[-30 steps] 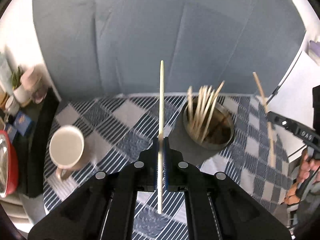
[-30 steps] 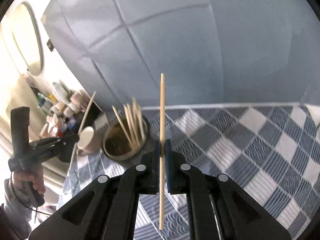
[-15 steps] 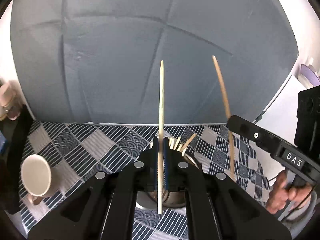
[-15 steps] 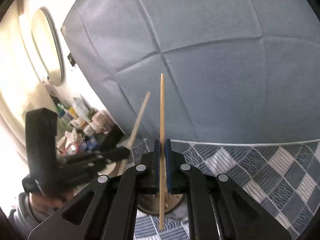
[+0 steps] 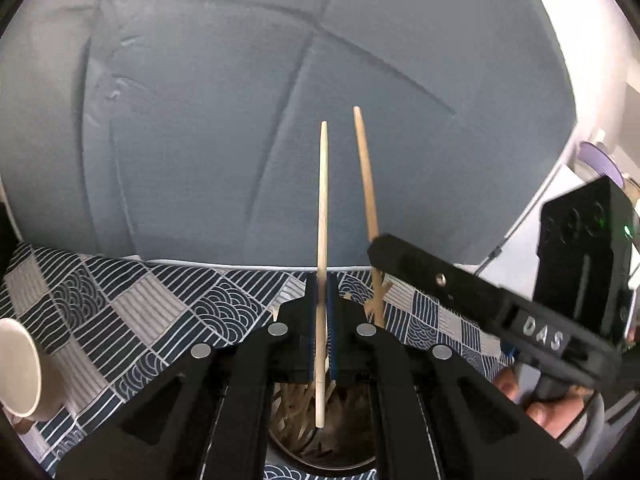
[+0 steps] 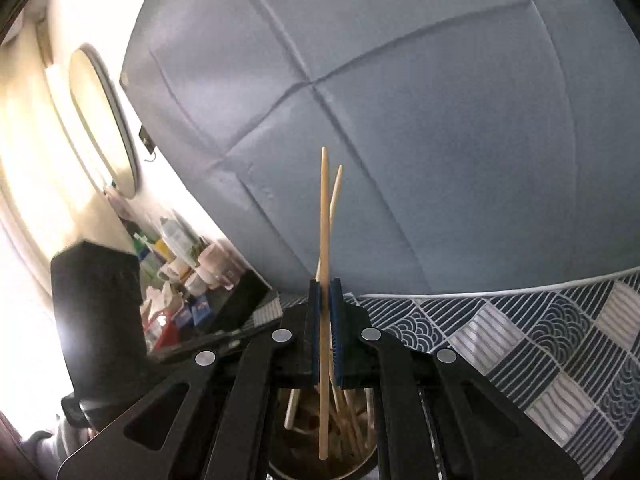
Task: Organize utensils
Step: 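Lift left tool's stick over the black holder while right tool carries its stick there, then open left tool dropping its stick into the holder while right tool releases its stick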
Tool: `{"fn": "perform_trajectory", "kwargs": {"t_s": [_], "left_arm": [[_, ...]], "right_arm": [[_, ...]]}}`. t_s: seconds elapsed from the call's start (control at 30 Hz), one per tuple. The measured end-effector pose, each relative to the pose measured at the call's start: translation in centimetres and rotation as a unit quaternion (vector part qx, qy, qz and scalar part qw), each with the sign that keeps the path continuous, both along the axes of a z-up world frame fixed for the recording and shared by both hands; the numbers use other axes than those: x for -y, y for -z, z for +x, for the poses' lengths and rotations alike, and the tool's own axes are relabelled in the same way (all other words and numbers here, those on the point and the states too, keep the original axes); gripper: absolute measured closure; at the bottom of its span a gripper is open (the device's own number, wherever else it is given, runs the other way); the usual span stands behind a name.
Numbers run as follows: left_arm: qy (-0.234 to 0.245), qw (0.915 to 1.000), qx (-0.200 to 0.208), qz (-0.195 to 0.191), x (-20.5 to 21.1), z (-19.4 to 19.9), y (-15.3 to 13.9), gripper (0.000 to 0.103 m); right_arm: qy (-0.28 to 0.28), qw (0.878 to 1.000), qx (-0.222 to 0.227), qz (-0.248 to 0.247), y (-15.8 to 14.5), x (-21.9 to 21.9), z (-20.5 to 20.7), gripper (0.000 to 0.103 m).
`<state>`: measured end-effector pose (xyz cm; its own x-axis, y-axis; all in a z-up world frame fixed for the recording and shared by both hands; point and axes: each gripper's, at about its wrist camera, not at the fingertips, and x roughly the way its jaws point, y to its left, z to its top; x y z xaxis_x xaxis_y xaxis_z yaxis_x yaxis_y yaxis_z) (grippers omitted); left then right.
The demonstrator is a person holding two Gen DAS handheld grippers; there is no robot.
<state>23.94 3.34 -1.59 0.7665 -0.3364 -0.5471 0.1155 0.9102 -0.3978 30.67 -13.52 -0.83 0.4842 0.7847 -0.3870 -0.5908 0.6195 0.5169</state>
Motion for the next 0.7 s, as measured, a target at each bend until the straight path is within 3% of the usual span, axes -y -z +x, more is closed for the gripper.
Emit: {"fn": "perform_trajectory", "kwargs": {"t_s": [0.13, 0.3, 0.7], "left_arm": [[-0.005, 0.9998, 0.015, -0.012, -0.2, -0.6, 1.5, 0.098], [0.002, 0.9998, 0.021, 0.005, 0.3, -1.3, 2.6, 0.098], [-0.008, 0.9995, 0.03, 0.0, -0.2, -2.9, 3.5, 0.098]], "right_arm": [[0.004, 1.0, 0.007, 0.005, 0.9, 0.2, -0.2, 0.098], [0.008, 1.0, 0.017, 0.014, 1.5, 0.9, -0.8, 0.098], [0.012, 0.997, 0.074, -0.036, 1.1, 0.9, -3.5, 0.095]]}}
